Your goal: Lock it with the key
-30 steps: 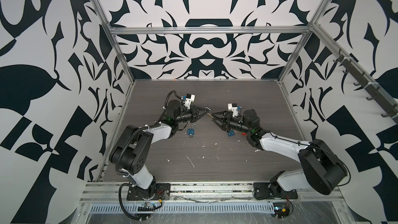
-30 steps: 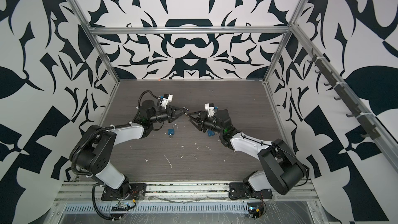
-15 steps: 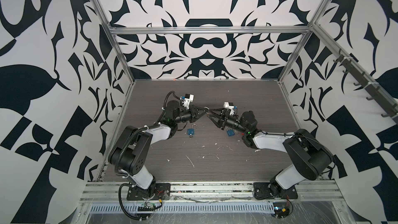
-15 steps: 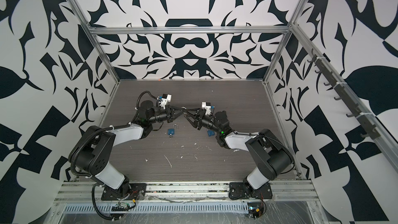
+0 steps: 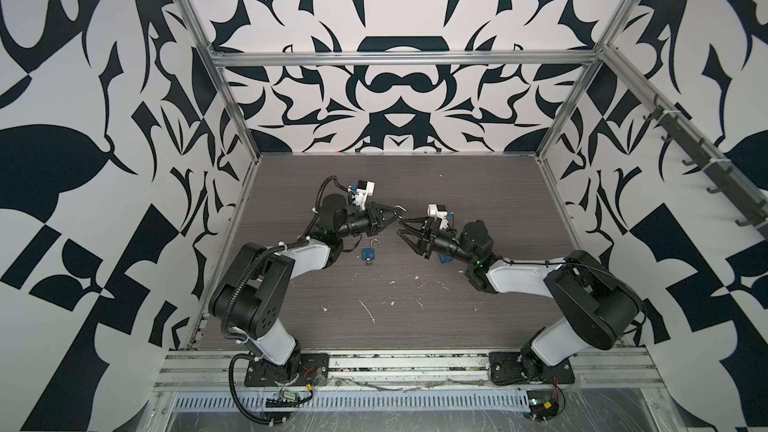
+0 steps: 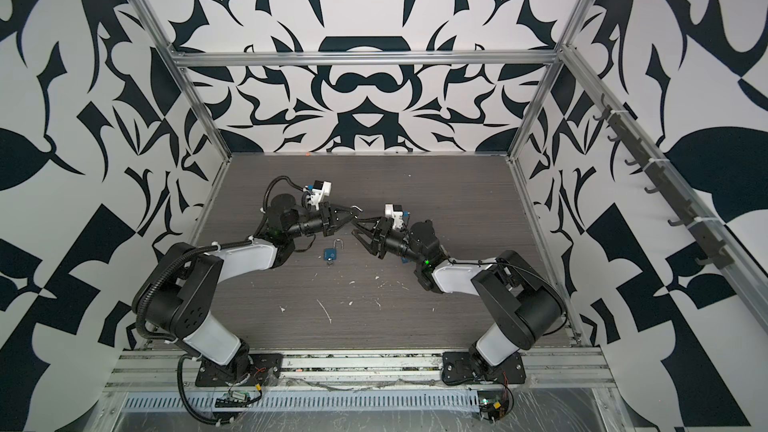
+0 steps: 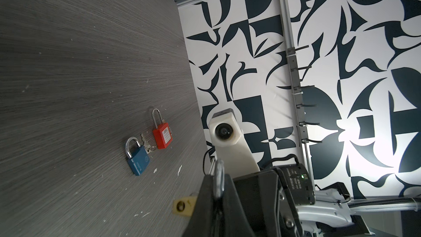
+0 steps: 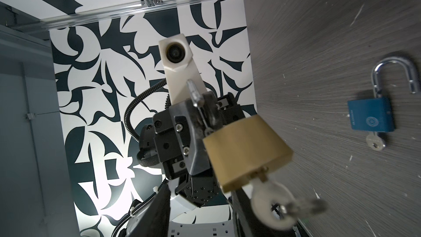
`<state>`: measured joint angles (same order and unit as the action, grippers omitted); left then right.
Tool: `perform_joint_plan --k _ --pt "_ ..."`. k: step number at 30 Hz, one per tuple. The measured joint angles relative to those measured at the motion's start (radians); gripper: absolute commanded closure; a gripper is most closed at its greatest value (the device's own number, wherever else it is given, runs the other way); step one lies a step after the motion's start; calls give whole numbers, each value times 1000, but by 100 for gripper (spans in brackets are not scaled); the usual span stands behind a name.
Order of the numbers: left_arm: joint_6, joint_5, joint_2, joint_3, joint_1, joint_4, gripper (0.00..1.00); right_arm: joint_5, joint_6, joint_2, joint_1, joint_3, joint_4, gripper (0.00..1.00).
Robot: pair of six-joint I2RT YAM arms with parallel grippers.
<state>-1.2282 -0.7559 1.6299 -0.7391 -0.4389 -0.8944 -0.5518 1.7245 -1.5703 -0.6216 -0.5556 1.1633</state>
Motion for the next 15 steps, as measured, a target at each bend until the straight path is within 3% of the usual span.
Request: perform_joint_plan --k 15 --pt "-40 1 5 46 1 -93 100 34 16 -98 34 -30 39 60"
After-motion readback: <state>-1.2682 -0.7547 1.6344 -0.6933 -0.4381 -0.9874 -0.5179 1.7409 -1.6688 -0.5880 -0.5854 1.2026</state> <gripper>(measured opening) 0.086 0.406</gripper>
